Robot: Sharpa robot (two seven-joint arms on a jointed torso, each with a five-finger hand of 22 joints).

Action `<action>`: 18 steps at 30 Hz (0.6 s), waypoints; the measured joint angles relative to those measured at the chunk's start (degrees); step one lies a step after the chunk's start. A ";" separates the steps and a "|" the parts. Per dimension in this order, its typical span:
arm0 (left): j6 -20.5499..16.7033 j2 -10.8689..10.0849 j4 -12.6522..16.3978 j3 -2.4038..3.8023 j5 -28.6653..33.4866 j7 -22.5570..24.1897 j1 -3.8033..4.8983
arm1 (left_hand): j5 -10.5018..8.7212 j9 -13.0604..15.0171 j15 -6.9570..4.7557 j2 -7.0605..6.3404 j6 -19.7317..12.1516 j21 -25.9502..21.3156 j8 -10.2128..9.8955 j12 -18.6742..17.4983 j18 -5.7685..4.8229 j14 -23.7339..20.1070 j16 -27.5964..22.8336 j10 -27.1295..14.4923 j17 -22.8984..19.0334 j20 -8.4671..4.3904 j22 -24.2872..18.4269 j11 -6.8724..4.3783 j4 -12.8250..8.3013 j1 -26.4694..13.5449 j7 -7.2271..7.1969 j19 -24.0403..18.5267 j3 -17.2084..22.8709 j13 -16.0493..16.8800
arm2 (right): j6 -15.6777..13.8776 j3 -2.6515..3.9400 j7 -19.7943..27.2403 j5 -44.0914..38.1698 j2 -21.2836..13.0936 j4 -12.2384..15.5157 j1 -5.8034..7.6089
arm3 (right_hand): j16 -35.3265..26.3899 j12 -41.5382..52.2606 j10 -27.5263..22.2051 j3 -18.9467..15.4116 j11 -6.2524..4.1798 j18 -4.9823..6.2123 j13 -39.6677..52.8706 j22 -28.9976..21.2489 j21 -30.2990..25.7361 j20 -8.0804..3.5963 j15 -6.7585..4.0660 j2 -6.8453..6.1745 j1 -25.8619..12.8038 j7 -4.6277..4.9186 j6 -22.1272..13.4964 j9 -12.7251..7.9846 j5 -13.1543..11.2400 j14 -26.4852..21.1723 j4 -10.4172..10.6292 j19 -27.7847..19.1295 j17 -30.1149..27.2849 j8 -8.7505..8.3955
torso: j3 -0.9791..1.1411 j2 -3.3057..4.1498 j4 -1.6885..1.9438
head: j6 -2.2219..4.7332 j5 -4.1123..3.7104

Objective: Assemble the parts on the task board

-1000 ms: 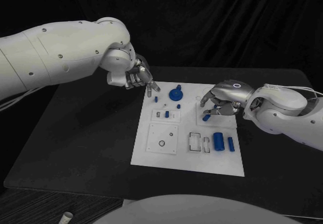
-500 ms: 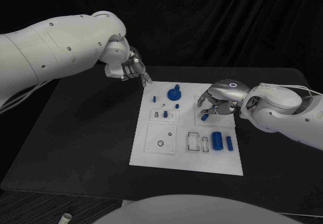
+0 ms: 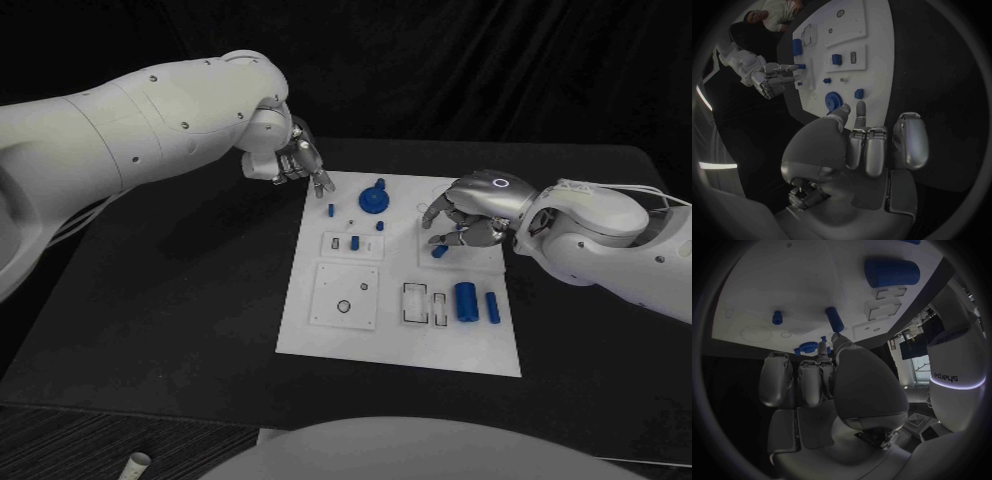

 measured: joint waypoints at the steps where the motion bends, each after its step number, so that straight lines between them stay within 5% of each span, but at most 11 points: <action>1: 0.06 0.04 -0.15 0.00 -0.06 0.03 -0.15 | -0.27 -0.09 0.00 0.00 0.02 0.03 0.00 0.00 0.00 0.00 0.00 0.00 0.00 -0.01 0.00 0.00 0.14 0.00 -0.02 0.00 -0.15 0.00 | -0.25 0.00 0.15 0.05 0.00 0.01 0.00 | 0.05 0.22 0.25 -0.06 -0.09 0.00 0.06 0.00 0.39 -0.09 0.00 0.16 -0.16 0.00 0.00 0.00 -0.12 0.00 0.06 0.09 0.00 0.00 | -0.03 0.03 0.00 | 0.00 0.02; 5: 0.28 0.25 -0.72 0.00 -0.30 0.05 -0.72 | -2.27 -0.62 0.00 -0.01 0.75 0.26 -0.66 0.00 0.00 0.00 0.00 -0.20 0.00 -0.01 0.00 0.20 0.94 -0.02 -0.15 -0.01 -0.96 0.00 | -1.39 0.00 0.84 0.37 -0.01 0.06 0.00 | 0.85 1.31 1.29 -0.46 -0.10 0.00 0.06 0.00 1.75 -0.19 0.00 0.14 -0.75 0.00 0.00 0.00 -0.56 0.00 0.46 0.81 0.00 0.00 | -0.10 0.15 -0.08 | 0.00 0.17; 18: 0.86 1.13 -1.12 0.01 -1.50 0.05 -1.13 | -3.08 -0.69 0.00 -0.54 2.54 0.45 -0.66 0.00 0.01 0.00 0.00 -0.20 -0.01 -0.01 0.00 0.20 2.13 -1.70 -0.43 -0.01 -2.45 0.00 | -3.08 -0.01 1.89 1.16 -0.06 0.10 -0.01 | 0.85 1.07 1.29 -0.61 -0.10 0.00 0.05 -0.01 1.75 -0.19 0.00 0.14 -1.19 0.00 0.00 0.01 -0.78 0.00 0.61 0.81 -0.01 0.00 | 0.04 0.08 -0.19 | 0.00 0.42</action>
